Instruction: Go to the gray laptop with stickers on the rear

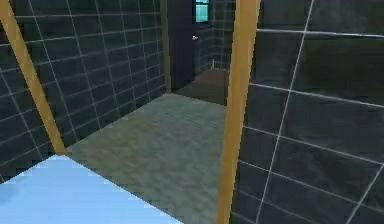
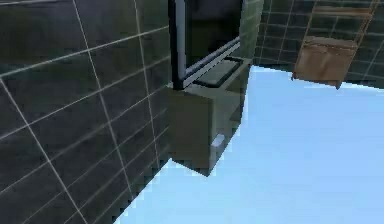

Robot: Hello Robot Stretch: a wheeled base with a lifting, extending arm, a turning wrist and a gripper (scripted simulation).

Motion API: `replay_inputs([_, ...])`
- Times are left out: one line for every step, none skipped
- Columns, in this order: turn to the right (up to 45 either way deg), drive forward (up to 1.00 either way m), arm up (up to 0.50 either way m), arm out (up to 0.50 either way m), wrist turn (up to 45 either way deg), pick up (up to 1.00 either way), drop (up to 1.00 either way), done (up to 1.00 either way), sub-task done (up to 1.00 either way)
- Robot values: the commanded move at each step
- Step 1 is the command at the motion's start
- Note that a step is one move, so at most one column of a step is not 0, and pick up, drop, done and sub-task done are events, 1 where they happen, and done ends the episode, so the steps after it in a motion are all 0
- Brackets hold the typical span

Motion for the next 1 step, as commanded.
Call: replay_inputs([-45.0, 0.0, 0.0, 0.0, 0.0, 0.0, 0.0, 0.0, 0.0])
